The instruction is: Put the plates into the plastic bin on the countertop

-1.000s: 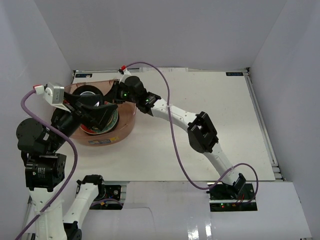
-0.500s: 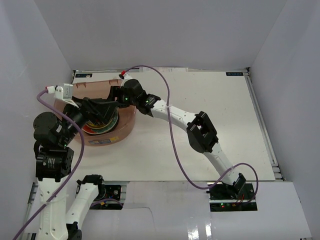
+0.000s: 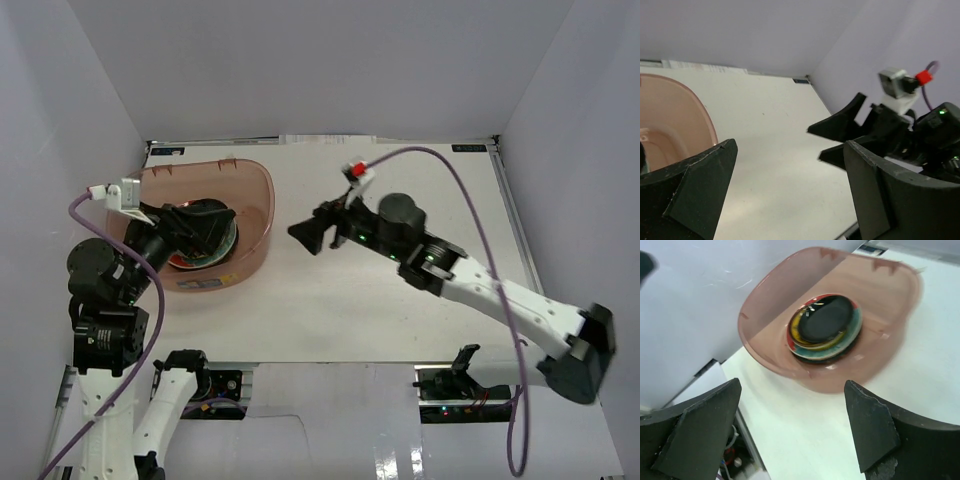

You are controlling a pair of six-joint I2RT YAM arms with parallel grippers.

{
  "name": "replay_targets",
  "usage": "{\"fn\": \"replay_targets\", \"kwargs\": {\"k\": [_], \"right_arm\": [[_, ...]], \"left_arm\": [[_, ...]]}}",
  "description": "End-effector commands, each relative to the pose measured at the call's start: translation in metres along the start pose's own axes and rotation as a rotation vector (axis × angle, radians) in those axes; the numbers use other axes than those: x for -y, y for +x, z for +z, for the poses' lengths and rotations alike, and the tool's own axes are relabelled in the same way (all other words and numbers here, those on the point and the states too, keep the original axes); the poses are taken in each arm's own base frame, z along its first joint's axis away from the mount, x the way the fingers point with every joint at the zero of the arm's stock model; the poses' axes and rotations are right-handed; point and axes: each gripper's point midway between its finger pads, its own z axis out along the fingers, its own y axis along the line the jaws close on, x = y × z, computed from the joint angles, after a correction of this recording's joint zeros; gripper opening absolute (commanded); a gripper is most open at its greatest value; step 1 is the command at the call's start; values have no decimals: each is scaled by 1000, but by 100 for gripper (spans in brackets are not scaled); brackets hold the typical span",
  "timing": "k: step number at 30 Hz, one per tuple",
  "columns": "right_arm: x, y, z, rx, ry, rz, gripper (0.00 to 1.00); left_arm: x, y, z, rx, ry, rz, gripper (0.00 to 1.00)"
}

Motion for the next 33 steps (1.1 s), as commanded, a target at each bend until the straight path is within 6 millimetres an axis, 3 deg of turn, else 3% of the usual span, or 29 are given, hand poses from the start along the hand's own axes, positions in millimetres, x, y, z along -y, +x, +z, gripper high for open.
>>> {"fn": "replay_targets", "kwargs": {"k": [1, 2, 3, 4, 5, 7, 11, 13, 14, 15, 17, 21, 24, 29, 31, 33], "right_arm": [[20, 2, -65, 92, 94, -101, 90], [39, 39, -82, 38, 141, -91, 90], [43, 51, -96, 36, 149, -79, 90], [36, 42, -122, 104, 129, -70, 90], [42, 57, -144, 121, 135, -65, 90], [49, 68, -163, 143, 154, -67, 90], [77, 87, -210, 146, 295, -63, 90], [82, 82, -229, 196, 331, -55, 90], [87, 86, -235, 192, 355, -44, 90], [88, 82, -243, 232, 361, -25, 90], [94, 82, -248, 267, 393, 10, 90], [103, 66, -257, 337, 463, 21, 90], [103, 42, -263, 359, 517, -26, 90], [108, 1, -274, 413, 630, -90, 90], [109, -4, -269, 432, 640, -88, 90], [115, 6, -257, 417, 646, -94, 90]], "left_arm": [[10, 44, -6, -143, 117, -60, 98], [10, 54, -8, -170, 134, -74, 98], [11, 62, -9, -188, 156, -96, 98], [11, 86, -13, -251, 204, -122, 98], [16, 92, -15, -261, 254, -123, 98], [23, 116, -25, -330, 349, -144, 98], [43, 125, -38, -389, 500, -84, 98], [52, 129, -43, -421, 568, -27, 98], [54, 122, -38, -415, 558, 5, 98], [49, 130, -40, -464, 515, 0, 98], [35, 118, -28, -422, 416, 92, 98], [21, 117, -27, -349, 331, 113, 98], [9, 123, -31, -276, 287, 109, 98], [11, 128, -39, -217, 320, 110, 98], [14, 127, -45, -190, 341, 136, 98], [16, 121, -47, -164, 342, 154, 98]]}}
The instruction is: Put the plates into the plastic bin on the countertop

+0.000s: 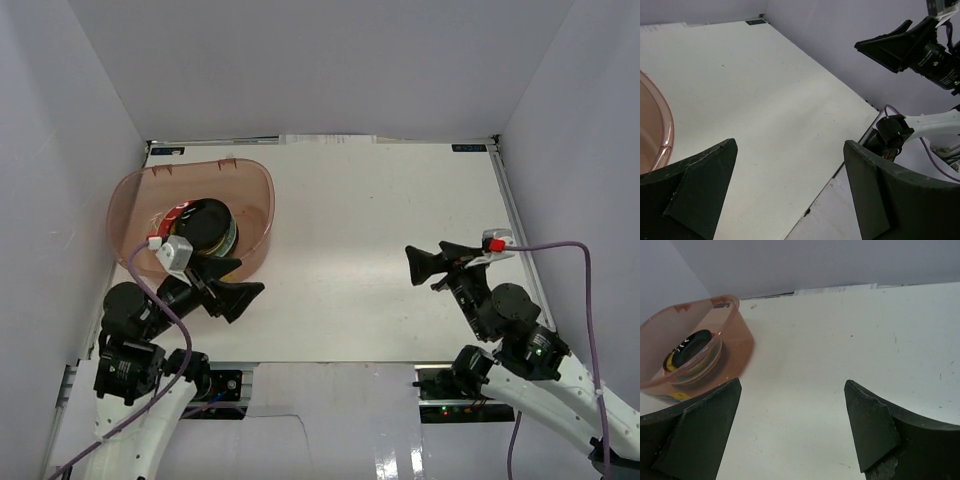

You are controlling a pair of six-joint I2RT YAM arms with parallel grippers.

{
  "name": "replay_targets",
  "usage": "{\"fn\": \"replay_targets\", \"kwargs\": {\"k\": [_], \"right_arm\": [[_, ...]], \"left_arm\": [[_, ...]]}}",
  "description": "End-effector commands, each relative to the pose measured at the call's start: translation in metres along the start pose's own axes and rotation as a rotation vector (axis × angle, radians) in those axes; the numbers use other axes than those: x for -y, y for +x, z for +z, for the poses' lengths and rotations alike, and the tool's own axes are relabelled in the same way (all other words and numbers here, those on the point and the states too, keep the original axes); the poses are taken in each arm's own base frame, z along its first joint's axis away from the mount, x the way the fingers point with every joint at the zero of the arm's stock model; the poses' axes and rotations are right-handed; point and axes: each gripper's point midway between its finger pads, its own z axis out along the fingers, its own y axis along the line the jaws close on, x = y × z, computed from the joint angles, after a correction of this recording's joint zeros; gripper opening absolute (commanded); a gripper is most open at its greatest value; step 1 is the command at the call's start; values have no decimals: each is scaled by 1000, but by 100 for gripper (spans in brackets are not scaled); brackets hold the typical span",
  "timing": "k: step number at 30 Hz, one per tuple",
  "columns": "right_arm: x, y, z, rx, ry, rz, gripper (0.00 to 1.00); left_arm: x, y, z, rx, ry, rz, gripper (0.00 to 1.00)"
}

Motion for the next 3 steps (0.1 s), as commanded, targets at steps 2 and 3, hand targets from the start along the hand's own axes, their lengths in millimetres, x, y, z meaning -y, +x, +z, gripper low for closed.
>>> {"fn": "replay_targets", "kwargs": {"k": [2, 3], "right_arm": [[0, -6, 17, 80, 43, 17, 90], [1, 6, 20, 61, 43, 5, 90]], "left_arm": [[9, -24, -3, 83, 16, 66, 98], [12, -30, -2, 98, 25, 74, 98]]}}
